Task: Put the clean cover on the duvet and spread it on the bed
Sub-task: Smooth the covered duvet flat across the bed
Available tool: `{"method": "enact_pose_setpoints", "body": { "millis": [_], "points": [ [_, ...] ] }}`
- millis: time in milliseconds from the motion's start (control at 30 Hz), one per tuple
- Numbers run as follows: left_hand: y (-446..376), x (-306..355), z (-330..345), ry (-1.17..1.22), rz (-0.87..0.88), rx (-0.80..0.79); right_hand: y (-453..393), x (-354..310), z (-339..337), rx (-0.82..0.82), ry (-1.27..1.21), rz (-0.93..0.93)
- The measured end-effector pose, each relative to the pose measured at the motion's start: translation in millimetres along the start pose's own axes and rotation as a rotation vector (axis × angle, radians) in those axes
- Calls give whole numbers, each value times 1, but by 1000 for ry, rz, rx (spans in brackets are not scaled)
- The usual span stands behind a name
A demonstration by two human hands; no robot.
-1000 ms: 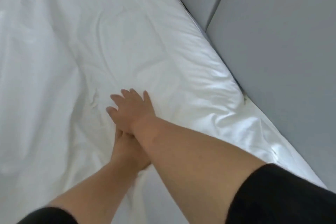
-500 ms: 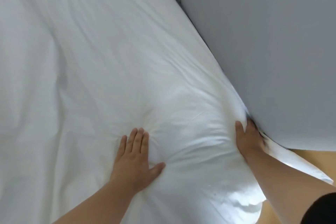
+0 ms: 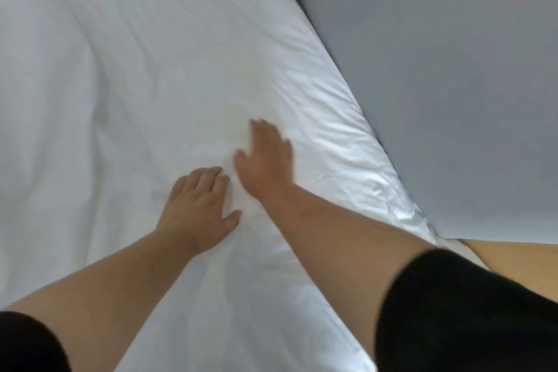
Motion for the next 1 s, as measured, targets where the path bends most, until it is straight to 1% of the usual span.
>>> {"method": "enact_pose_setpoints", "body": {
  "millis": [33,67,100,133,200,267,367,433,467,567,667,767,833,900,933,1000],
  "points": [
    [2,-7,5,-11,-9,-27,-20,-23,8,-70,43,-56],
    [7,-14,12,-14,-19,-51,-37,-35,14,-106,76,-88],
    [13,-19,20,-14,-33,-75,-51,-34,17,-116,93,-88],
    [20,-22,28,-13,-47,-95,-59,-19,17,-107,86,-51],
    [31,-13,43,-12,-60,-112,-52,47,10,-51,65,86],
    [31,12,53,38,-55,-114,-11,136,1,32,51,215],
    [8,63,61,91,-15,-116,92,270,-9,105,-33,468],
    [-8,99,66,90,3,-135,162,337,-2,85,-173,675],
    [-14,113,69,93,-4,-143,187,356,4,73,-216,745],
    [-16,132,76,91,-32,-177,227,380,22,37,-346,833],
    [-4,129,80,28,38,-205,244,385,31,16,-412,902],
    [11,119,76,-17,147,-231,241,387,34,-46,-375,952],
    [13,114,74,-12,183,-247,231,393,35,-131,-359,1017],
    [15,111,76,-4,194,-253,222,393,32,-209,-398,1043],
    [18,111,78,3,188,-254,220,390,28,-217,-421,1041],
    [29,110,82,22,178,-261,221,381,18,-174,-439,1044]
  ]
}}
Point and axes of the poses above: each hand's wrist, its own y-axis away from the middle knuckle, its own z-axis out of the palm, x = y × z, the point moved 6 cm from there along -y, towards the middle knuckle, and after that the axes turned 11 degrees about -x, right-handed, at the moved point
